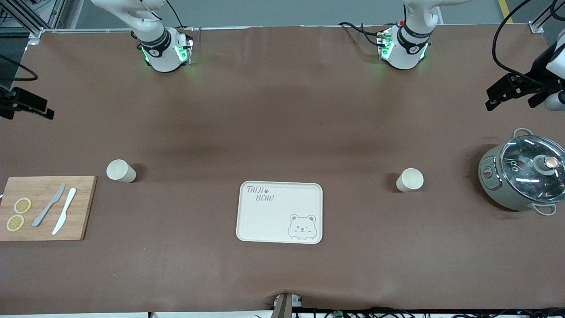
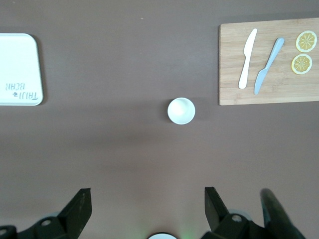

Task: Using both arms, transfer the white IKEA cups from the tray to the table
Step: 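Open the right gripper and raise both grippers away from the cups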

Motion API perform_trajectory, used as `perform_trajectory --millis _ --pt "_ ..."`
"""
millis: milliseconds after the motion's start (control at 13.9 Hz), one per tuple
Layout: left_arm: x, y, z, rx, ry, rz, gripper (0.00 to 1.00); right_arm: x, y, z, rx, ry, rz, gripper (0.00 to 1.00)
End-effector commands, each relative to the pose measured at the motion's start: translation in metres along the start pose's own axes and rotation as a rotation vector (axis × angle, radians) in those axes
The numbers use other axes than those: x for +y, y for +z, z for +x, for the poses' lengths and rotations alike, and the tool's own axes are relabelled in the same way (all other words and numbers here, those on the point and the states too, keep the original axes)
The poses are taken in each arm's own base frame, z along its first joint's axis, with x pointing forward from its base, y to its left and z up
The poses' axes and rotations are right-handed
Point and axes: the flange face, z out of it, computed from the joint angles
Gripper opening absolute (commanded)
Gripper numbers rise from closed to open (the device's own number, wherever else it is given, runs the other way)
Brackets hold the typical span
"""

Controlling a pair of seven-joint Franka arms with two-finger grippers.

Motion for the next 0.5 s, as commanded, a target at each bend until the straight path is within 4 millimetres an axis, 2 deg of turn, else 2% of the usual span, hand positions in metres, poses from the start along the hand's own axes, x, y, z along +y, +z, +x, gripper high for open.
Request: perform_trajectory --millis 0,431 --pt "0.001 -0.005 -0.003 -0.016 0.002 0.016 1.00 -0.001 0.005 -0.025 0.008 0.016 -0.018 1.00" --pt "0.005 -0.005 -0.003 -0.017 -0.023 0.011 1.00 0.010 0.021 -0.038 0.025 0.035 -0.017 1.00"
